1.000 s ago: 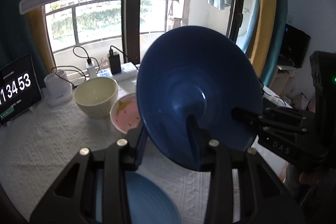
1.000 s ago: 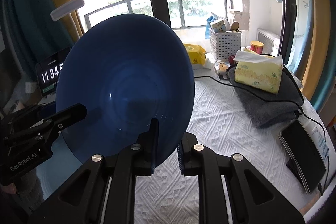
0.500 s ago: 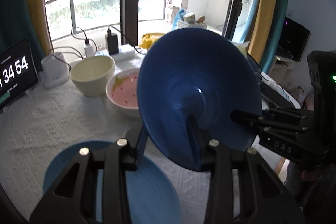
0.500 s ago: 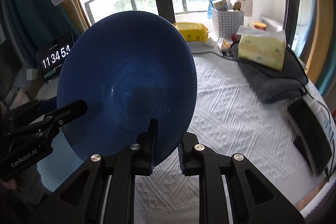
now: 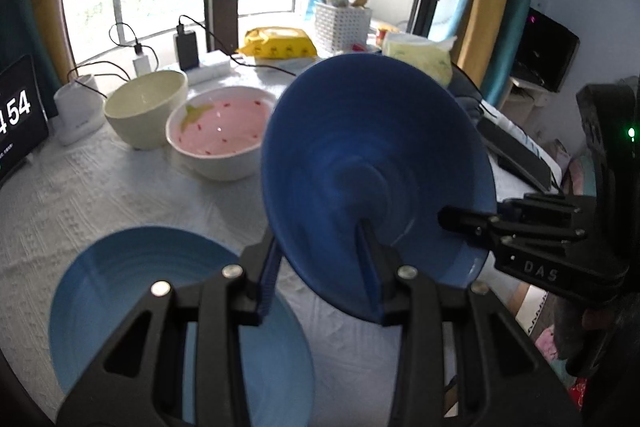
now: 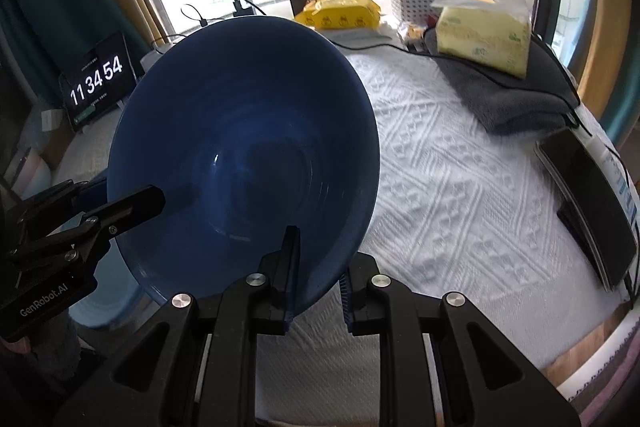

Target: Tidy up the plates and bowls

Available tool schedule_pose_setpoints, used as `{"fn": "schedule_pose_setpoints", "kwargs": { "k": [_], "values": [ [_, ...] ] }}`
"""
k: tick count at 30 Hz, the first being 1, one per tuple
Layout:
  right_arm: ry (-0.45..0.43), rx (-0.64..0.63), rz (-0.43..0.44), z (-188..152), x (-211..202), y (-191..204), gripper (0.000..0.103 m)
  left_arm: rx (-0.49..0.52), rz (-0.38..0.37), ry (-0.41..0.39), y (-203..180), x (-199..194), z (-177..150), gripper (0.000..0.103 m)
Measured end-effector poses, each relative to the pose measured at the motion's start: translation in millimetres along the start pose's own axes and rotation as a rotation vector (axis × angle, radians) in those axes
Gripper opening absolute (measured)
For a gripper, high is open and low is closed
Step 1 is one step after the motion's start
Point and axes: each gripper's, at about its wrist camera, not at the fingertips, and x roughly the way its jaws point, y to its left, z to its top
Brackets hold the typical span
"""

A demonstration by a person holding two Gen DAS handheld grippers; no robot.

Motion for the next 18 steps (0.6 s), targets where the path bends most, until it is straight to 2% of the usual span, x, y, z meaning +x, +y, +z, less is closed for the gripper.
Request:
{"fn": "schedule_pose_setpoints", "kwargs": {
  "k": [8, 18],
  "values": [
    [0.037, 0.017, 0.001, -2, 4, -5, 0.02, 0.007, -0.009, 0.039, 2, 8, -2, 0.038],
    [0.009, 0.026, 0.005, 9, -1, -9, 0.02, 0.007, -0.005, 0.041, 4, 9, 1, 0.038]
  ]
}}
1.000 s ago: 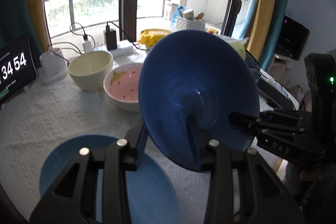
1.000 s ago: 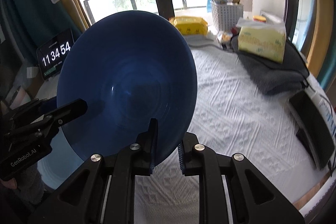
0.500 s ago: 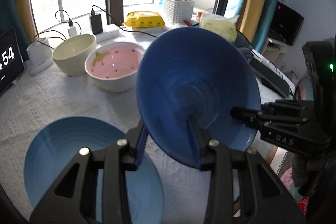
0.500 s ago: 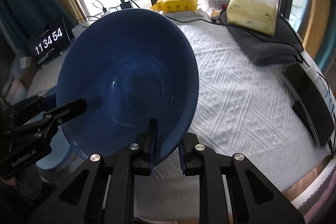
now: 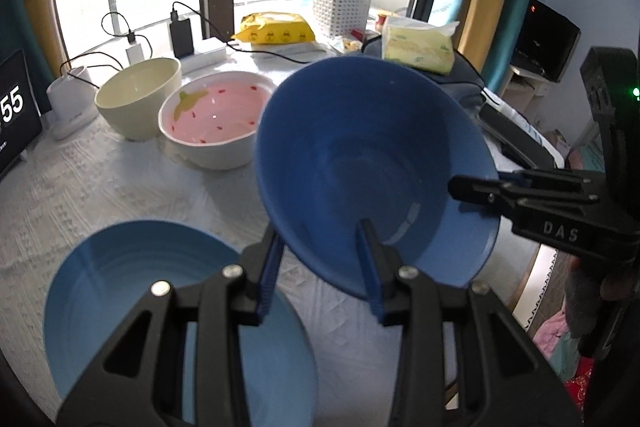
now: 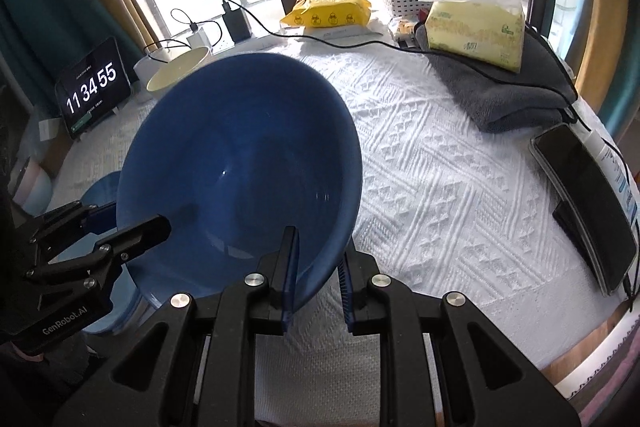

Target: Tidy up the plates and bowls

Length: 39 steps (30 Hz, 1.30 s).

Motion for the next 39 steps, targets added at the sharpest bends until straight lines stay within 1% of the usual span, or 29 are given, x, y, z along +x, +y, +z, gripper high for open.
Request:
{"fn": "schedule_pose_setpoints", "kwargs": {
  "k": [14, 18, 20, 22, 28, 31, 32, 34, 39],
  "values": [
    [-0.045, 0.005, -0.023, 6, -20, -2, 0.02, 0.013, -0.016, -0.01, -3, -7, 5, 0.039],
    [-0.03, 0.006, -0.022, 5, -17, 0, 0.021, 0.006, -0.01, -0.007, 0, -7, 5, 0.039],
    [-0.02, 0.0, -0.024, 5, -14, 2, 0.023, 0.003, -0.003, -0.008, 2, -8, 4, 0.039],
    [-0.022, -0.001, -0.027, 4, -13, 2, 0.034, 0.0, -0.002, -0.009, 3, -9, 4, 0.039],
    [-0.043, 0.023, -0.048, 6, -19, -5, 0.036, -0.003, 0.009, 0.004, 3, -9, 3, 0.039],
    [-0.055, 0.031, -0.055, 7, -25, -7, 0.036, -0.001, 0.04, -0.02, 6, -15, 7, 0.041],
    [-0.06, 0.033, -0.058, 8, -27, -8, 0.036, -0.004, 0.044, -0.028, 8, -17, 8, 0.043],
    [-0.07, 0.034, -0.061, 11, -30, -8, 0.036, -0.014, 0.046, -0.042, 13, -22, 12, 0.045],
    [-0.095, 0.019, -0.069, 21, -38, -6, 0.036, -0.045, 0.056, -0.072, 27, -33, 18, 0.047]
  ]
}}
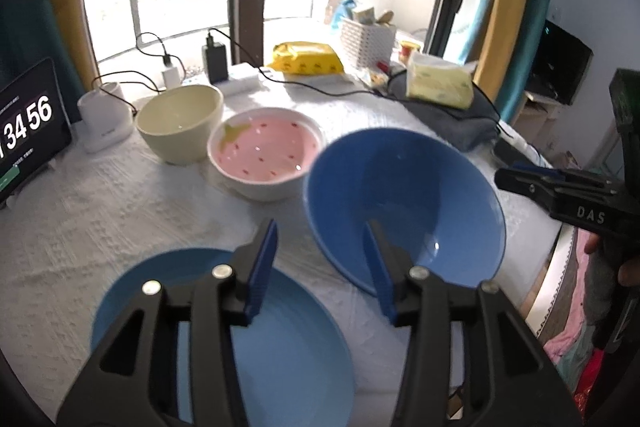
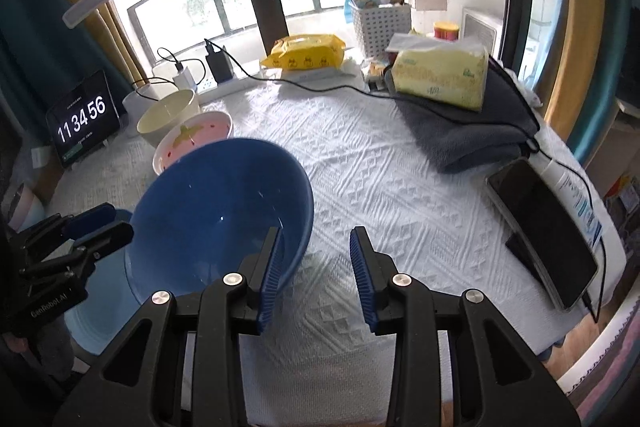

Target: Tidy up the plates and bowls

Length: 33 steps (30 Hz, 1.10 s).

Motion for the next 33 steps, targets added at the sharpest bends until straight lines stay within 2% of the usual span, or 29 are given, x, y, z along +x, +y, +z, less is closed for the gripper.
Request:
{"fn": "schedule_pose_setpoints", "kwargs": {
  "k": [21, 33],
  "values": [
    [-0.078, -0.074, 0.022, 40, -10, 26, 0.036, -0.073, 0.047, -0.113, 39, -27, 39, 0.048],
    [-0.115, -0.106, 0.067, 66, -3, 46, 0.036, -0.115, 0.082, -0.155, 65, -31, 59, 0.048]
  ]
}}
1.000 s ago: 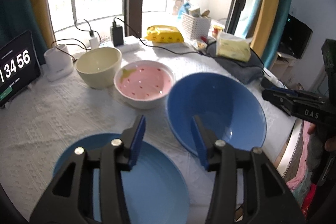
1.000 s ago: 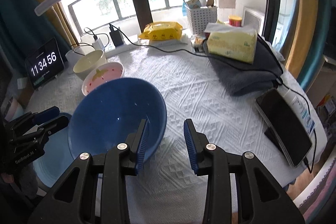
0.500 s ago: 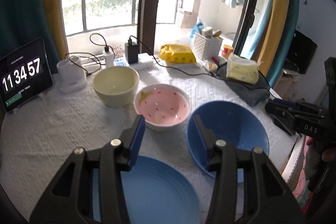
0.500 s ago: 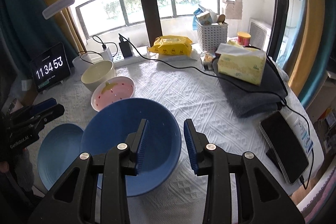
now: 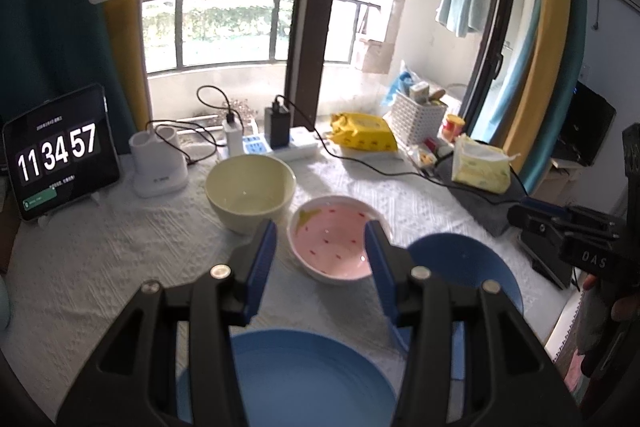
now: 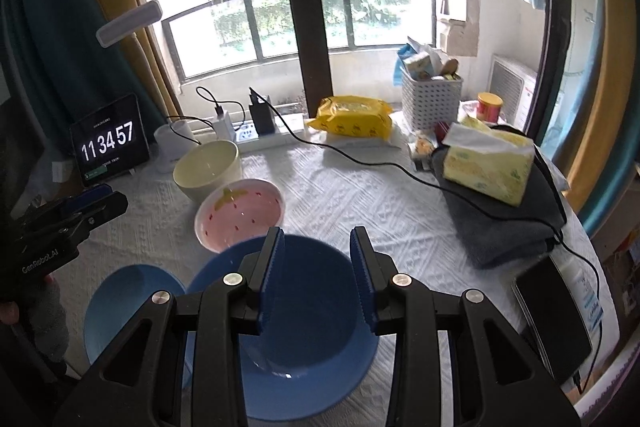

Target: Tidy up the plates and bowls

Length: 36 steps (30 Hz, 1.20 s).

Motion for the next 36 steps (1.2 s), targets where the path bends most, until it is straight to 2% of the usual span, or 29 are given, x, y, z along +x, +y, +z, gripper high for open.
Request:
{"fn": "schedule_pose_setpoints", "kwargs": {
  "k": [17, 36],
  "values": [
    [-0.026, -0.057, 0.028, 38, 29, 10, 0.036, -0.051, 0.037, -0.027, 27, 19, 25, 0.048],
    [0.03, -0.11, 0.085, 63, 94, 22, 0.036, -0.106, 0.067, 0.054, 45, 78, 25, 0.048]
  ]
}}
